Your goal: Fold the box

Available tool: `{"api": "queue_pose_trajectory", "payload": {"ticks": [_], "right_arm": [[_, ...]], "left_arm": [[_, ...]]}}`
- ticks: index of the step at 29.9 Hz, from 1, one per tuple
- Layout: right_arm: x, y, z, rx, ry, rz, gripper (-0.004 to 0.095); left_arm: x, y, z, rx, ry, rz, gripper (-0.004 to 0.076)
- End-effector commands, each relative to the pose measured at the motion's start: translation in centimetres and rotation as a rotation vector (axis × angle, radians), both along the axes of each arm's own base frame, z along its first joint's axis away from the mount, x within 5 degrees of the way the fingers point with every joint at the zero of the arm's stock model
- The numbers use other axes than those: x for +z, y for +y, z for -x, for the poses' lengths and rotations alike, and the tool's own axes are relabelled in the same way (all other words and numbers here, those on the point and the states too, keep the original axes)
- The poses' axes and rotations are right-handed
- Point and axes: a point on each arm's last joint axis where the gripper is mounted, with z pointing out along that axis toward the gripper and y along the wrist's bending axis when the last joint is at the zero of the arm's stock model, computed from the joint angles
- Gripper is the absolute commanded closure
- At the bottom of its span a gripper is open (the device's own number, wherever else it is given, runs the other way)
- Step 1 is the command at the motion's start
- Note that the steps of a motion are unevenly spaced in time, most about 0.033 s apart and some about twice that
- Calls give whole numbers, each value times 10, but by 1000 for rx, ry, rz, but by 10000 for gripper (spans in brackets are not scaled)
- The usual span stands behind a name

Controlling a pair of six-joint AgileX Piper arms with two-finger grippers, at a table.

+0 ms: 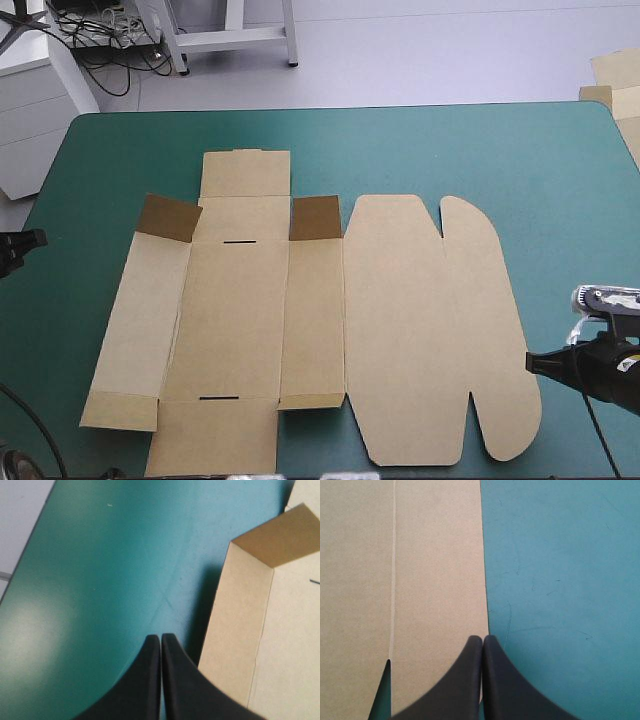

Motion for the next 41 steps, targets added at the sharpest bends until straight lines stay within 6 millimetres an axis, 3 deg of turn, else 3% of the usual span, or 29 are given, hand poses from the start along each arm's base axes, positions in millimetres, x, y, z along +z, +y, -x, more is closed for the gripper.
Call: {"api": "queue_pose_trajectory", "payload": {"ticks": [1, 8, 11, 17, 20, 25, 31, 41], "right_arm": [[9, 0, -3, -2, -62, 9, 928], [9, 0, -2, -1, -58, 6, 928], [9, 0, -2, 0, -57, 3, 928], [9, 1, -2, 8, -53, 3, 928], [9, 1, -2, 8, -53, 3, 928], [9, 1, -2, 8, -53, 3, 928], [9, 1, -2, 8, -57, 2, 928], [9, 1, -2, 8, -57, 2, 928]], "left_arm": [[9, -3, 0, -36, -26, 11, 734], [4, -5, 0, -75, 2, 10, 721], [3, -6, 0, -100, 12, 9, 641], [2, -4, -2, -110, 3, -7, 265], [-1, -2, -5, -106, 12, 4, 141], [-6, 1, -9, -50, 37, 66, 129], [-22, 0, -17, -120, 104, 104, 129], [-96, -15, -19, -300, 236, 183, 140]]}}
